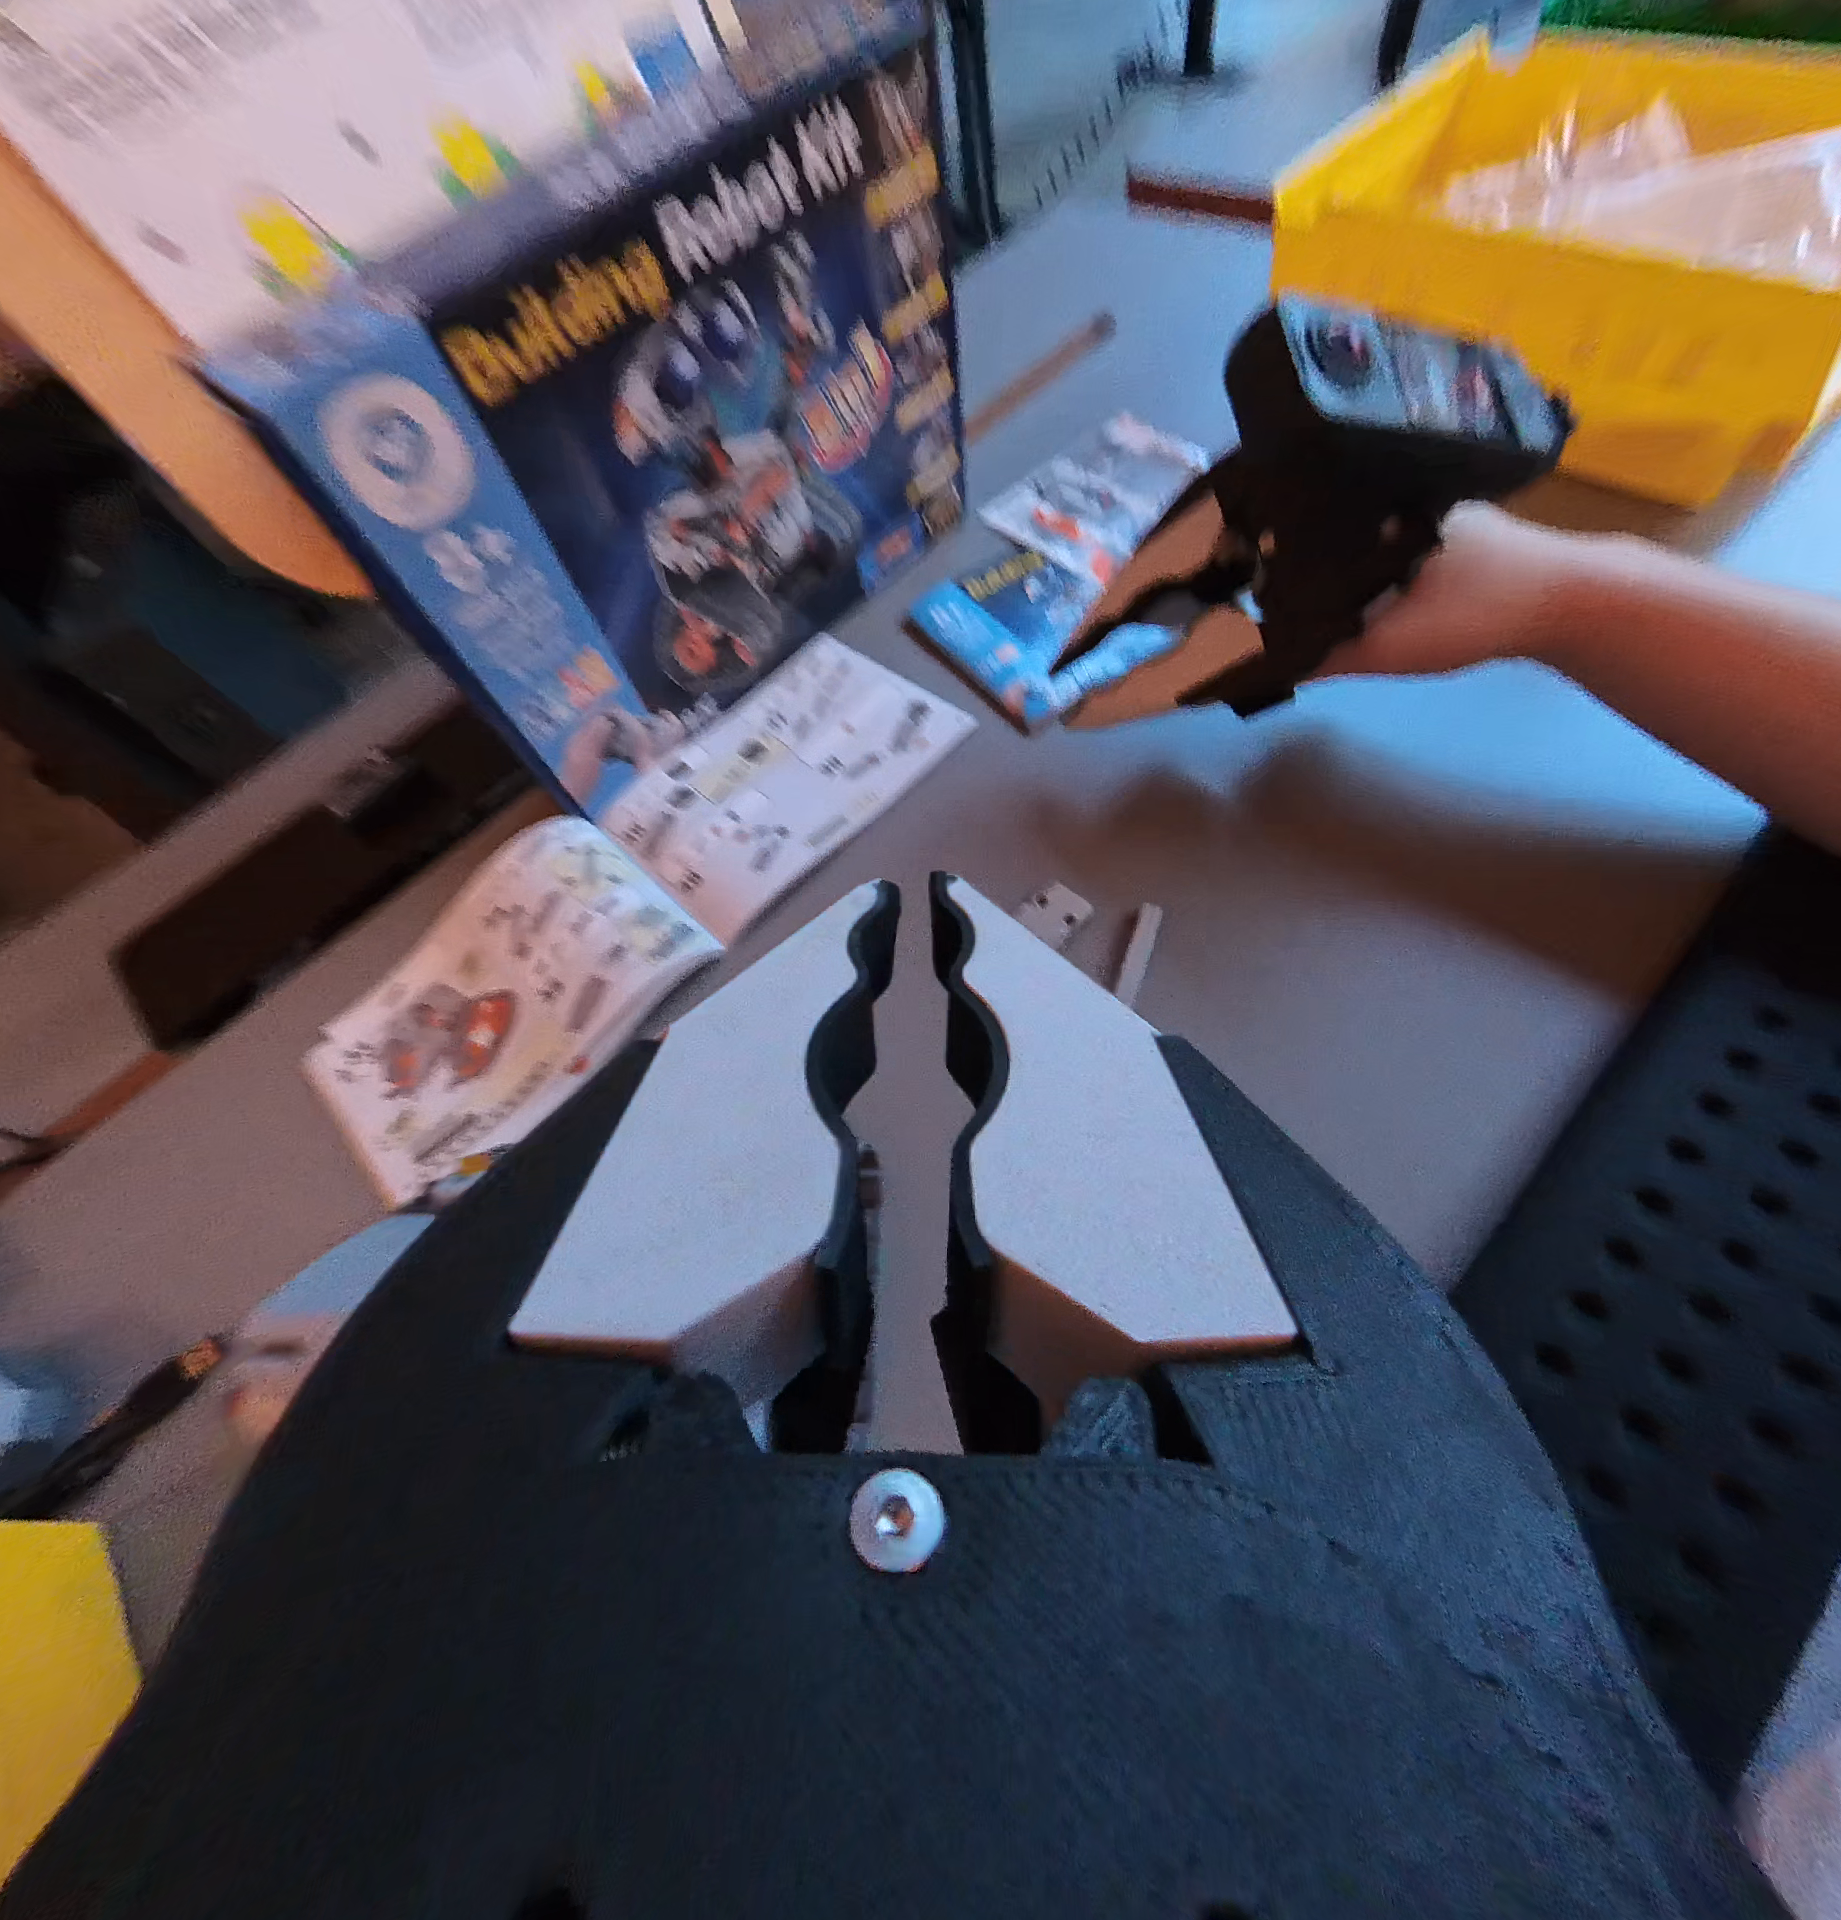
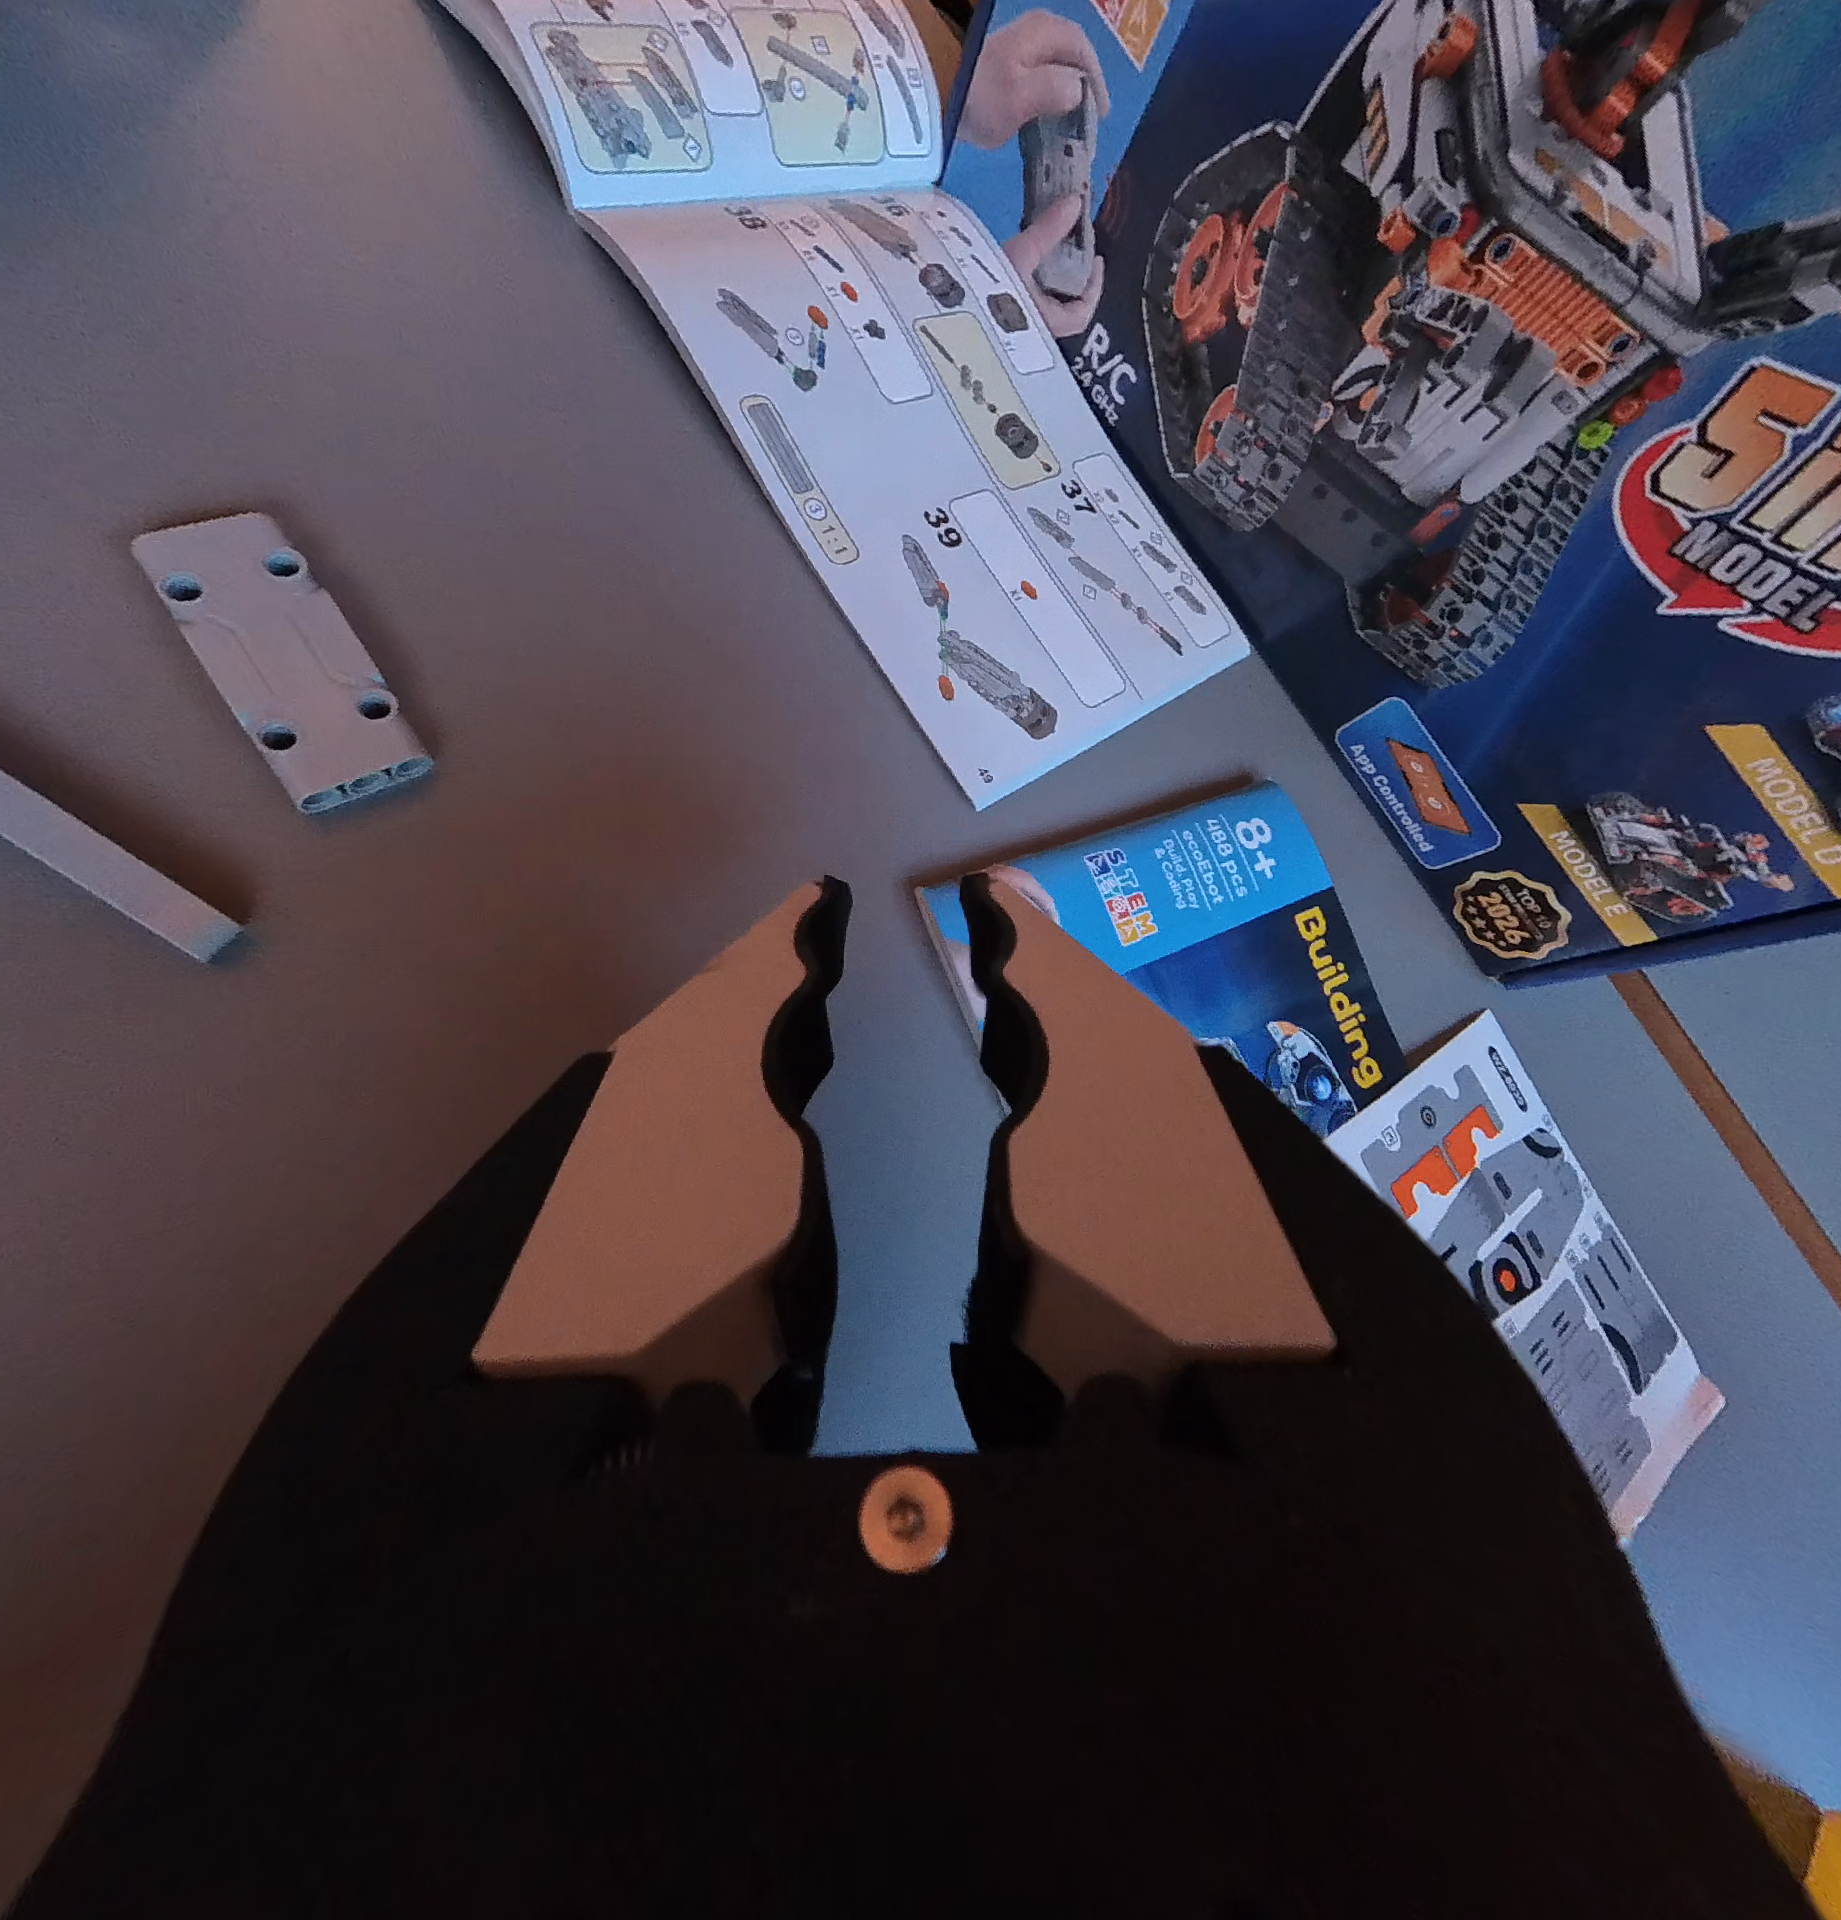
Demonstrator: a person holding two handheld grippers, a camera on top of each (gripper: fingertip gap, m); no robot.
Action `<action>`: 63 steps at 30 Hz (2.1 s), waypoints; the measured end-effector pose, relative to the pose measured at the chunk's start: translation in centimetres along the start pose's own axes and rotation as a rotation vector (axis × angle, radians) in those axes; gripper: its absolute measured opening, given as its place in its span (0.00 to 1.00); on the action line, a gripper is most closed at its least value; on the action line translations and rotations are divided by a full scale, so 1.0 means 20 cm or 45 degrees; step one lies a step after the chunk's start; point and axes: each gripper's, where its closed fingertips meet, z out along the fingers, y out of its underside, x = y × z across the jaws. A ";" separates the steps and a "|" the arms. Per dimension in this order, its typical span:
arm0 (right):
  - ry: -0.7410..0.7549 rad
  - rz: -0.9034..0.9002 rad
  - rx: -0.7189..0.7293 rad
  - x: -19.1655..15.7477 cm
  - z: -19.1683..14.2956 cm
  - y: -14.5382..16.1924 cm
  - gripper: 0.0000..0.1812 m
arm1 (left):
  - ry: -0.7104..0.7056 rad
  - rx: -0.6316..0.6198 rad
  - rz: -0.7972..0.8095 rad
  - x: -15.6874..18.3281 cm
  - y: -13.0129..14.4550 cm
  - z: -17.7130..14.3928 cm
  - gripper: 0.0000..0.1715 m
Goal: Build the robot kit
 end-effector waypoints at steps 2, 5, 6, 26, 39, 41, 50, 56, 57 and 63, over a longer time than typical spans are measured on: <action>0.005 0.037 0.014 0.01 0.00 0.00 0.13 | -0.094 0.161 0.005 -0.07 -0.07 -0.16 0.03; 0.012 0.085 0.036 0.03 -0.01 0.00 0.13 | -0.292 0.386 0.051 -0.21 -0.15 -0.42 0.04; 0.015 0.100 0.045 0.04 -0.01 0.00 0.13 | -0.382 0.435 0.079 -0.28 -0.16 -0.51 0.03; 0.243 0.465 0.285 0.31 -0.13 0.11 0.00 | -1.240 -0.007 -0.001 -1.50 0.25 -1.31 0.13; 0.342 0.611 0.435 0.21 -0.19 -0.43 0.00 | -0.882 -0.619 -0.593 -1.67 1.01 -1.24 0.00; 0.401 0.548 0.484 0.22 -0.17 -0.44 0.01 | -0.641 -0.688 -0.798 -1.58 1.10 -1.15 0.00; 0.451 0.465 0.246 0.28 -0.15 -0.12 0.09 | -0.496 -0.802 -0.962 -1.64 1.30 -1.02 0.03; 0.402 0.628 0.333 0.31 -0.15 -0.13 0.09 | -0.352 -0.574 -0.625 -1.80 1.21 -0.72 0.12; 0.415 0.607 0.318 0.31 -0.15 -0.12 0.09 | -0.377 -0.584 -0.623 -1.83 1.23 -0.69 0.15; 0.434 0.485 0.276 0.27 -0.13 -0.14 0.09 | -0.302 -0.465 -0.776 -1.92 1.33 -0.50 0.18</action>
